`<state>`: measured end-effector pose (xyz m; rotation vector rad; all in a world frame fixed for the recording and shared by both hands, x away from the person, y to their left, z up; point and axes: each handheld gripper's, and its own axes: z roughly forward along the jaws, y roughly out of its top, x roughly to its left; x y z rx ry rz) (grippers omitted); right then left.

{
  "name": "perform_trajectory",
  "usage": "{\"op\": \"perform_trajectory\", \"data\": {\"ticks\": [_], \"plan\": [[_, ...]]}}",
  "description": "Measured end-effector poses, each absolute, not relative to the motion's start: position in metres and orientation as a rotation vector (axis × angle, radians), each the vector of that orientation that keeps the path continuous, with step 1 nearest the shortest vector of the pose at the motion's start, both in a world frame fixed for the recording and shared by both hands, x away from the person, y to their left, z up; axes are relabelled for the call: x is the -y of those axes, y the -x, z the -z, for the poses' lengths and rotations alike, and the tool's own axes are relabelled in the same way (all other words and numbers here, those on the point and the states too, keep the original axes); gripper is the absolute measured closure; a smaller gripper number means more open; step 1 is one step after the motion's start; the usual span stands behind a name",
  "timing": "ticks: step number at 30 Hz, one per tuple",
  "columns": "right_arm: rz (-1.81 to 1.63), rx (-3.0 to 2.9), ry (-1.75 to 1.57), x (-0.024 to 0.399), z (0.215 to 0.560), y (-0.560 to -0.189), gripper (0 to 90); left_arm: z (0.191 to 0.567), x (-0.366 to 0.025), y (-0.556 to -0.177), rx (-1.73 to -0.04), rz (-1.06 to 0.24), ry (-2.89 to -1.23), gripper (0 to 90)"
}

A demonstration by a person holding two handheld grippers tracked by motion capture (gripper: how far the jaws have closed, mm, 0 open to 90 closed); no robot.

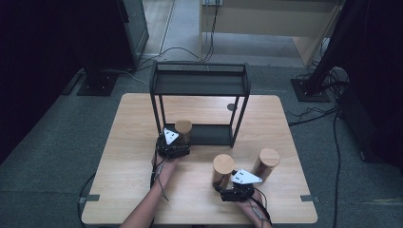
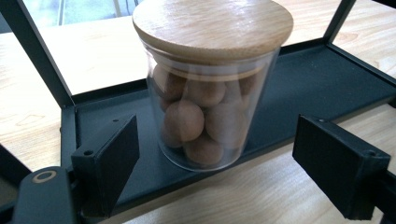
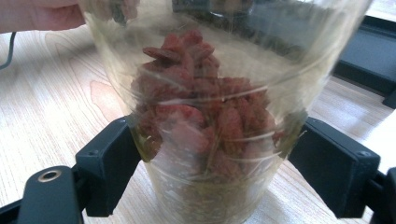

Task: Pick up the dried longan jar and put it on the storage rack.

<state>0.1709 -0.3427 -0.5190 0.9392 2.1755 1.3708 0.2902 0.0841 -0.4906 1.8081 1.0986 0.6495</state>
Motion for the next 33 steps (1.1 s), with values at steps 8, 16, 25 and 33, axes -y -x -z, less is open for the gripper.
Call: {"op": "perform_trajectory", "data": {"ticks": [8, 16, 25, 33], "plan": [[-1.369, -2.176, -0.939, 0.342, 0.519, -0.171, 17.1, 0.492, -0.092, -0.285, -1.094, -0.631, -1.815, 14.6], [-1.369, -2.175, -0.939, 0.342, 0.519, -0.171, 17.0, 0.491, -0.102, -0.278, -1.046, -0.618, -1.830, 21.0], [-1.364, -2.175, -0.939, 0.342, 0.519, -0.170, 17.1, 0.487, -0.112, -0.269, -1.018, -0.594, -1.844, 21.0], [-1.366, -2.175, -0.940, 0.342, 0.519, -0.171, 17.1, 0.487, -0.118, -0.261, -0.991, -0.574, -1.845, 20.9]]}}
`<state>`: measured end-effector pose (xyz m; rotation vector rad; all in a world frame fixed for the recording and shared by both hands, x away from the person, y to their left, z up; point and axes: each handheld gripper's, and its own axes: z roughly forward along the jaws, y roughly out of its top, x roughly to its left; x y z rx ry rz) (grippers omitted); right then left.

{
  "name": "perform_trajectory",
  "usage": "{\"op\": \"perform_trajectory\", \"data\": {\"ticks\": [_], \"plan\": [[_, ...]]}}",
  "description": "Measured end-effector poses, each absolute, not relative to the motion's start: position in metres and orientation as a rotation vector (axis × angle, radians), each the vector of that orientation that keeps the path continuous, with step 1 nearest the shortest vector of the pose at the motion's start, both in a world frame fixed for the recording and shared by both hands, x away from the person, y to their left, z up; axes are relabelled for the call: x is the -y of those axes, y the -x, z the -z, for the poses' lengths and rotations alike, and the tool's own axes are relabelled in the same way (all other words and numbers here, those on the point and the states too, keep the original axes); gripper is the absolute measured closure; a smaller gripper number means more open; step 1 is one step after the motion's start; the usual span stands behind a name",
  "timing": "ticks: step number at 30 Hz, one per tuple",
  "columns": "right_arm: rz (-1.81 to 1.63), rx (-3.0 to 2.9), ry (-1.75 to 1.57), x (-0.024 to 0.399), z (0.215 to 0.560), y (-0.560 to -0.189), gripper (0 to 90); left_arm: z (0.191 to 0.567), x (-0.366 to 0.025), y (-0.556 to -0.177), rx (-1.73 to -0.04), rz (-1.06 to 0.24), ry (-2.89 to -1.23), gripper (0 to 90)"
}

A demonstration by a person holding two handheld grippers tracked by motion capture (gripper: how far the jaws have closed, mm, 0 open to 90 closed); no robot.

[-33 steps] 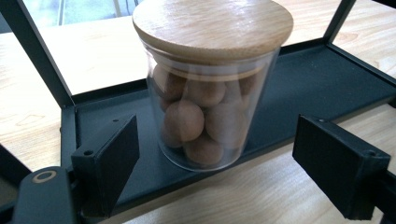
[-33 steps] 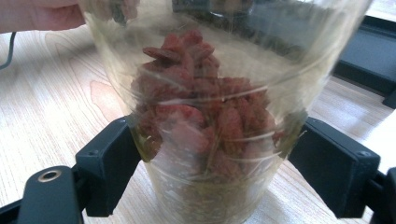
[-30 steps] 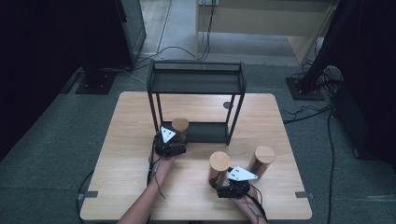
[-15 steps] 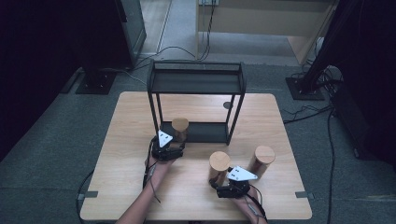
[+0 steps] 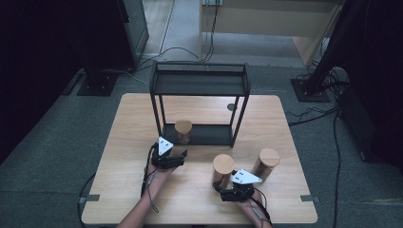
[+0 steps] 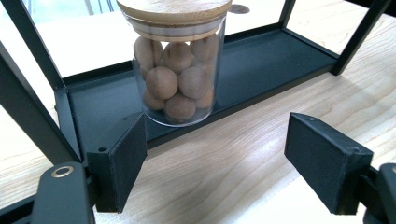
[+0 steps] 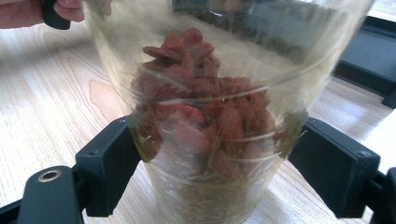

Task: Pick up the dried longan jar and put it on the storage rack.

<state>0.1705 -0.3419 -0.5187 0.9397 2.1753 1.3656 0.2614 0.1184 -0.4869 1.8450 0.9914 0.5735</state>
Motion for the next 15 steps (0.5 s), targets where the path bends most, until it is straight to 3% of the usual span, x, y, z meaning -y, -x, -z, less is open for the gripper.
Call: {"op": "perform_trajectory", "data": {"ticks": [15], "plan": [[-1.372, -2.174, -0.943, 0.343, 0.519, -0.171, 17.1, 0.483, -0.126, -0.247, -0.932, -0.546, -1.845, 20.8]]}}
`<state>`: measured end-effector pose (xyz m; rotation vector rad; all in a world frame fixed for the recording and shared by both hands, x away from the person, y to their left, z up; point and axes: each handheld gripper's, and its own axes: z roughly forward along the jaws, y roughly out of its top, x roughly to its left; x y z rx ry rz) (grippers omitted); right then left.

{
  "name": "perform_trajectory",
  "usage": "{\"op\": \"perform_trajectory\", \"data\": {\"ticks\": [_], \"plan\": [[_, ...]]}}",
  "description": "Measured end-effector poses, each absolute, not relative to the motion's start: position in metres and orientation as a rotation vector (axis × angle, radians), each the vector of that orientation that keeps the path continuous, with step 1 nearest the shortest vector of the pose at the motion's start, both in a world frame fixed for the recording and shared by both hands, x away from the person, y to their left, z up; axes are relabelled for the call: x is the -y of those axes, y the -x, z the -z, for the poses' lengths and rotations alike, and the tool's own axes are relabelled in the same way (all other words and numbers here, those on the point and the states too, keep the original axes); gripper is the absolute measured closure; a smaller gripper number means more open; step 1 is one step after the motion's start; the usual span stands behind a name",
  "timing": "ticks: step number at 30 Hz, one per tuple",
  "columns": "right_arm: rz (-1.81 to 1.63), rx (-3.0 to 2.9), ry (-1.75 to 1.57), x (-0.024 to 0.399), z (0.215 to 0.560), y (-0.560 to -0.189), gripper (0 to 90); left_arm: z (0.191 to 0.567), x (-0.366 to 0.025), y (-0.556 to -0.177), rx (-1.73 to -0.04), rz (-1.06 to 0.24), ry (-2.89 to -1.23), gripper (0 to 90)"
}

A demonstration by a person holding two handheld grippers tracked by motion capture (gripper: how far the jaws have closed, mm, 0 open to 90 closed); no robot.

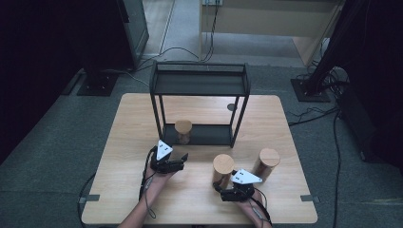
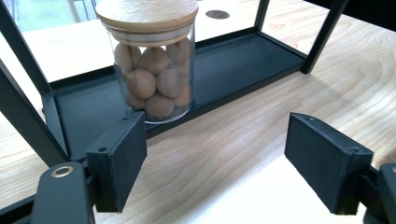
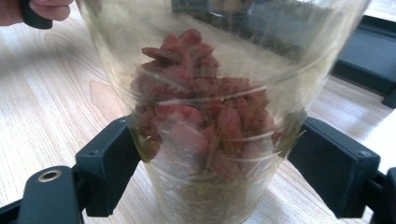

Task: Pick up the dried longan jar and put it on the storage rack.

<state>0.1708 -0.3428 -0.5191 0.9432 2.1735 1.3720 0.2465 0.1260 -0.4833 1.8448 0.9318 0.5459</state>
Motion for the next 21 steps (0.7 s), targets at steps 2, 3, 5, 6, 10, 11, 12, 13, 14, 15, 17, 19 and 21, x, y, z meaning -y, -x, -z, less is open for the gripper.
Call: {"op": "perform_trajectory", "data": {"ticks": [2, 3, 5, 6, 10, 11, 12, 13, 14, 15, 17, 19, 21], "plan": [[-1.374, -2.174, -0.945, 0.343, 0.519, -0.171, 17.1, 0.484, -0.127, -0.245, -0.927, -0.544, -1.838, 20.8], [-1.374, -2.174, -0.946, 0.343, 0.519, -0.171, 17.0, 0.484, -0.128, -0.244, -0.927, -0.543, -1.831, 20.8], [-1.375, -2.172, -0.945, 0.343, 0.519, -0.171, 17.1, 0.483, -0.130, -0.242, -0.925, -0.542, -1.826, 20.8], [-1.375, -2.172, -0.943, 0.343, 0.519, -0.171, 17.1, 0.484, -0.131, -0.241, -0.926, -0.540, -1.822, 20.8], [-1.377, -2.173, -0.945, 0.344, 0.519, -0.171, 17.1, 0.485, -0.134, -0.238, -0.926, -0.534, -1.816, 20.8], [-1.376, -2.173, -0.945, 0.344, 0.519, -0.171, 17.1, 0.485, -0.135, -0.238, -0.928, -0.525, -1.812, 20.8], [-1.375, -2.174, -0.948, 0.343, 0.519, -0.171, 17.1, 0.485, -0.136, -0.237, -0.930, -0.514, -1.806, 20.8], [-1.373, -2.175, -0.948, 0.343, 0.519, -0.171, 17.1, 0.485, -0.137, -0.236, -0.927, -0.514, -1.804, 20.8], [-1.371, -2.175, -0.946, 0.343, 0.519, -0.171, 17.2, 0.485, -0.137, -0.235, -0.923, -0.516, -1.806, 20.8], [-1.371, -2.175, -0.944, 0.343, 0.519, -0.171, 17.2, 0.485, -0.137, -0.235, -0.917, -0.515, -1.812, 20.8], [-1.371, -2.175, -0.946, 0.343, 0.519, -0.171, 17.2, 0.485, -0.139, -0.233, -0.909, -0.513, -1.820, 20.8], [-1.373, -2.174, -0.948, 0.343, 0.519, -0.171, 17.2, 0.486, -0.140, -0.232, -0.906, -0.514, -1.820, 20.8], [-1.374, -2.175, -0.948, 0.343, 0.519, -0.171, 17.2, 0.487, -0.141, -0.231, -0.906, -0.508, -1.816, 20.8]]}}
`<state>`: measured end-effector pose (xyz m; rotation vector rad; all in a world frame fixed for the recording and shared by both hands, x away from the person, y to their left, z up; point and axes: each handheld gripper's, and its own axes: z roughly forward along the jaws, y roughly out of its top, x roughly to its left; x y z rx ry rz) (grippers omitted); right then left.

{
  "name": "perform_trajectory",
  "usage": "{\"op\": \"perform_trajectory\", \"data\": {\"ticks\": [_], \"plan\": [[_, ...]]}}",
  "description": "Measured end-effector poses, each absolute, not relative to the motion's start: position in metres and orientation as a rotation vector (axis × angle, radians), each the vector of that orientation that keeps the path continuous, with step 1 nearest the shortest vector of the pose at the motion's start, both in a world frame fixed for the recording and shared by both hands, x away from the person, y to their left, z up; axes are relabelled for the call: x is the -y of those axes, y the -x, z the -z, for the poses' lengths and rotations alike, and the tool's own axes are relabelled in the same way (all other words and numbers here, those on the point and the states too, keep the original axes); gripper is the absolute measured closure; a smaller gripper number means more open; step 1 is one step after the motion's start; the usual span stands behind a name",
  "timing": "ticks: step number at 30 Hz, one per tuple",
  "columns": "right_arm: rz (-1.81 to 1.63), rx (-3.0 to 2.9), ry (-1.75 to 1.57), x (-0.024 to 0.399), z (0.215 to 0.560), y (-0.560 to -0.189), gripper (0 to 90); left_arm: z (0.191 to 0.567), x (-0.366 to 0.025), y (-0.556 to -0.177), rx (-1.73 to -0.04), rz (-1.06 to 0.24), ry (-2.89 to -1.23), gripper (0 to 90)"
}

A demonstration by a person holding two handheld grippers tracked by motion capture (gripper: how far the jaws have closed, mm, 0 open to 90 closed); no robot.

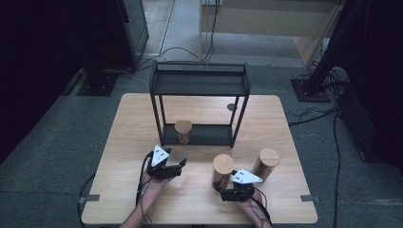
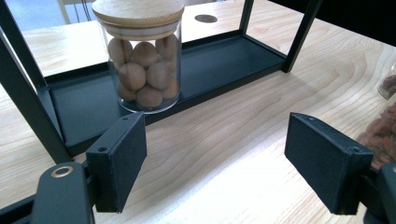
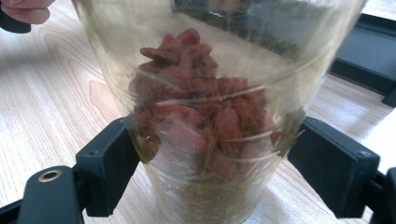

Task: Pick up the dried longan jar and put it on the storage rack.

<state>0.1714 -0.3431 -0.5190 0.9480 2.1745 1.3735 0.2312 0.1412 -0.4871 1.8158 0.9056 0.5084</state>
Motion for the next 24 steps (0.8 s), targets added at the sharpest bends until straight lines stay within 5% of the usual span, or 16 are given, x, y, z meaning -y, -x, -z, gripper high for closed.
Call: {"op": "perform_trajectory", "data": {"ticks": [24], "plan": [[-1.372, -2.174, -0.948, 0.343, 0.519, -0.171, 17.2, 0.496, -0.157, -0.213, -0.825, -0.514, -1.852, 20.7]]}}
